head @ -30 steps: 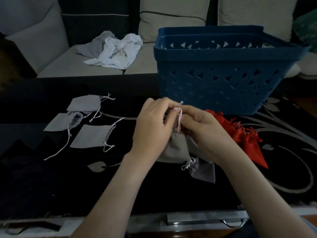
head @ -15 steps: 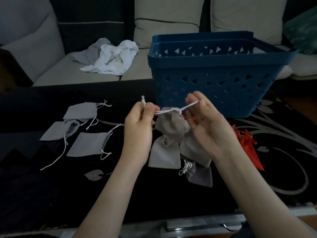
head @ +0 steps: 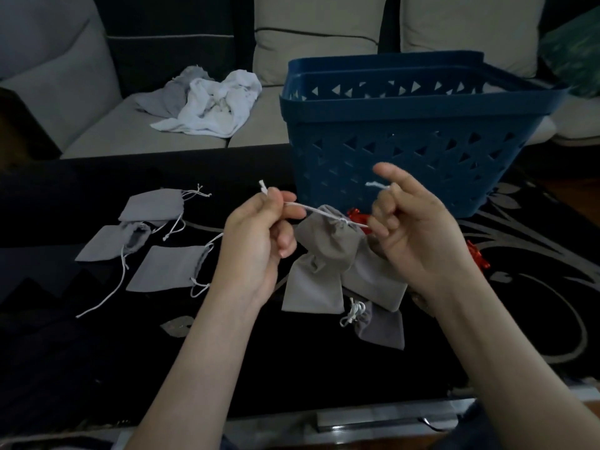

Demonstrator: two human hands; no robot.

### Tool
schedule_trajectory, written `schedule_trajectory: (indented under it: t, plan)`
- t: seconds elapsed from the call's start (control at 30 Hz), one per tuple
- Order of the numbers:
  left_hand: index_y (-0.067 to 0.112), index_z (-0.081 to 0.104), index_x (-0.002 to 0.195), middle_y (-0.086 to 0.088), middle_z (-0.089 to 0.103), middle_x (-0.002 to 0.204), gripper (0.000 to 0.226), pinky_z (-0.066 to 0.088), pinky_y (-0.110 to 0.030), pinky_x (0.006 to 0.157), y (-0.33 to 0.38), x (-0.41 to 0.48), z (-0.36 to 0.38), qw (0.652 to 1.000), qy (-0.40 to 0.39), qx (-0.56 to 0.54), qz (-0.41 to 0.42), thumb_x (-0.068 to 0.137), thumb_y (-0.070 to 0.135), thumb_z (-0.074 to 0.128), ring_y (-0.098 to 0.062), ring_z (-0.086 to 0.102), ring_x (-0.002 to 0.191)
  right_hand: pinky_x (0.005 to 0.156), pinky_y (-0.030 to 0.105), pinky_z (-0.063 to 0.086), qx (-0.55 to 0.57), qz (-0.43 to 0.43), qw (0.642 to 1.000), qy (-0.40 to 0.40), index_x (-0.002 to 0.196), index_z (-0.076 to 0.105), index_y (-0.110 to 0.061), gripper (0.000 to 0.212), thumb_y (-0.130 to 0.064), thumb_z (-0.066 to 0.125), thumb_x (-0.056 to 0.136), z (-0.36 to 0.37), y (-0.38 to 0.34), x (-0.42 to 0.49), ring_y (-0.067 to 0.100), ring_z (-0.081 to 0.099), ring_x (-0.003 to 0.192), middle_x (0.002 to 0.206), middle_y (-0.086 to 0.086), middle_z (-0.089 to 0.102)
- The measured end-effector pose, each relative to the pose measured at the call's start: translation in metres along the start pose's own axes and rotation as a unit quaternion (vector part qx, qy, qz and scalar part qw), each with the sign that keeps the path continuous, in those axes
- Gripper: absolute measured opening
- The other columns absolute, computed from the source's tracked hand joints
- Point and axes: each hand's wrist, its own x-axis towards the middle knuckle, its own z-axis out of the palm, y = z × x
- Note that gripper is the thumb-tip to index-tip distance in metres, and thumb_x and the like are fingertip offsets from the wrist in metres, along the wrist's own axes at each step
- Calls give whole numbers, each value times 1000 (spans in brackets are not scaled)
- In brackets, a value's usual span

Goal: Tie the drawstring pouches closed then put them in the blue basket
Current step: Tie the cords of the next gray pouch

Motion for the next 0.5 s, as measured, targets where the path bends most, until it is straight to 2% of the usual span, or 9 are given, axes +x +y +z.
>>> schedule_trajectory:
  t: [0.07,0.17,0.23,0.27,0.37,0.43,0.5]
  plan:
    - [7,58,82,1,66,59,26,28,-14,35,2,0,3,999,-37,9,11,100,16,41,-4,39,35,48,16,25,-154,-16,987,-35,103,64,-13,22,-8,44,95,2,3,-3,8,30,50,58,-5,45]
    - [8,62,87,-4,72,74,29,26,-13,33,0,-1,5,994,-92,53,28,101,15,37,-4,41,35,54,11,34,-317,-35,946,-62,99,67,-10,15,-8,54,93,12,15,-10,2,45,54,61,-10,56]
    - [10,63,90,-5,74,83,30,23,-12,33,-2,-3,6,989,-117,86,41,102,16,36,-3,39,35,55,7,36,-341,-30,937,-66,96,66,2,14,-1,52,93,16,23,-13,-4,48,53,57,-14,59]
    - [12,64,93,-4,74,87,29,23,-11,34,-3,-4,7,986,-121,104,47,102,16,37,-3,38,35,54,6,35,-353,-30,933,-70,93,65,2,13,-1,52,92,17,24,-14,-5,48,50,54,-16,58]
    - [16,63,107,-2,72,101,22,31,-8,40,-5,-3,6,981,-117,144,51,100,10,43,-2,37,40,52,6,35,-367,-22,926,-84,82,64,-6,15,-3,53,92,18,24,-15,-5,48,49,51,-16,57]
    - [19,56,120,2,70,108,29,34,-9,44,-8,0,4,971,-110,205,56,97,4,46,0,45,45,54,6,36,-337,-11,938,-83,81,63,-8,16,-3,52,92,18,23,-15,-5,49,51,53,-14,58]
    - [17,53,126,3,69,106,34,37,-10,47,-13,4,1,956,-93,272,63,95,3,51,4,52,50,54,7,37,-311,-8,948,-72,81,62,-8,15,-3,52,92,17,23,-14,-4,48,52,54,-10,57]
